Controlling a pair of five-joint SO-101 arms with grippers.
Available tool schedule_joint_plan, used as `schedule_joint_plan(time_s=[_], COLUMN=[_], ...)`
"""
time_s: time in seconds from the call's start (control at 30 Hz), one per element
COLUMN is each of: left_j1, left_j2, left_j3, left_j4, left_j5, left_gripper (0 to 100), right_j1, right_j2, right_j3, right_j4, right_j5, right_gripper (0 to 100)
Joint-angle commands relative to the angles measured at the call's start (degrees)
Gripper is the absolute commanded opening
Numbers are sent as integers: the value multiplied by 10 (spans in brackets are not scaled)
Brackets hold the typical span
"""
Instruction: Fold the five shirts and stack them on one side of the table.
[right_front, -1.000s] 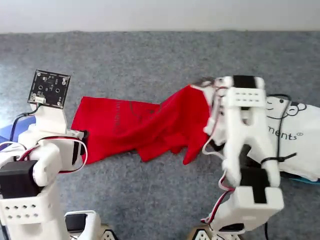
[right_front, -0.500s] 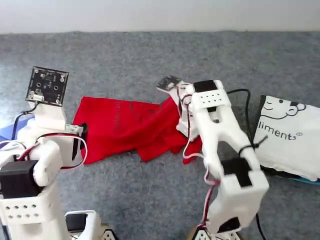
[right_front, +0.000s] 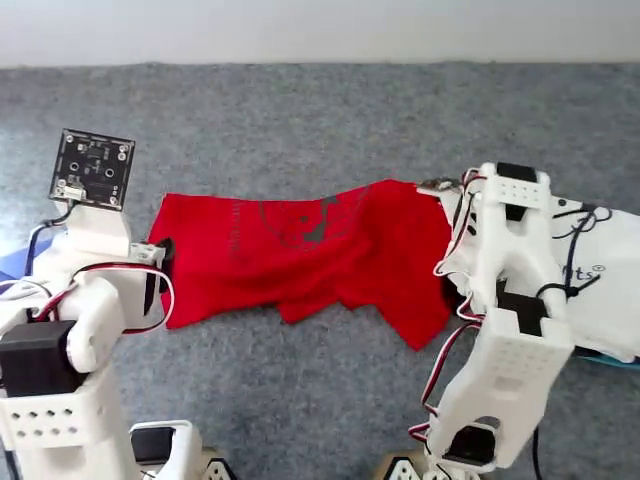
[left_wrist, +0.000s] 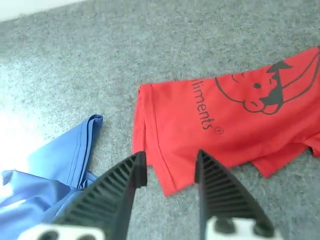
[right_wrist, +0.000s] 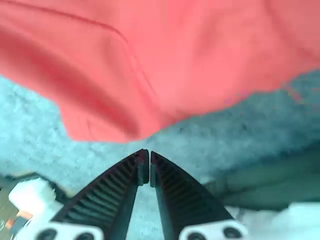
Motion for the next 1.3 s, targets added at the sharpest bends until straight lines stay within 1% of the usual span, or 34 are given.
schedule_joint_plan(time_s=[0.0, 0.1, 0.2, 0.3, 0.4, 0.47, 0.53, 0.57, 0.77, 0.97, 1.13, 1.27], left_j1=[-3, -3, -9, -62, -127, -153, -167, -171, -193, -193, -193, -193], left_j2=[-4, -4, -5, -4, -4, -4, -4, -5, -5, -5, -5, -5], left_j3=[0, 0, 0, -1, 0, 13, 32, 42, 72, 75, 75, 75], left_j4=[-16, -12, -11, -16, -16, -16, -16, -16, -16, -16, -16, -16], left_j5=[6, 5, 4, 3, 2, -2, -27, -39, -55, -55, -55, -65], left_gripper=[166, 166, 165, 165, 166, 168, 168, 168, 169, 169, 169, 169], right_j1=[-36, -65, -112, -152, -167, -181, -197, -205, -246, -247, -225, -207], right_j2=[-65, -123, -176, -220, -262, -284, -299, -305, -304, -250, -222, -242], right_j3=[-27, 28, 112, 193, 263, 304, 342, 358, 372, 370, 370, 369], right_j4=[60, 57, 54, 37, -14, -44, -68, -84, -160, -204, -211, -193], right_j5=[4, -4, -5, -8, -18, -25, -36, -46, -59, -59, -55, -55], right_gripper=[9, 9, 9, 9, 13, 72, 161, 189, 200, 199, 199, 199])
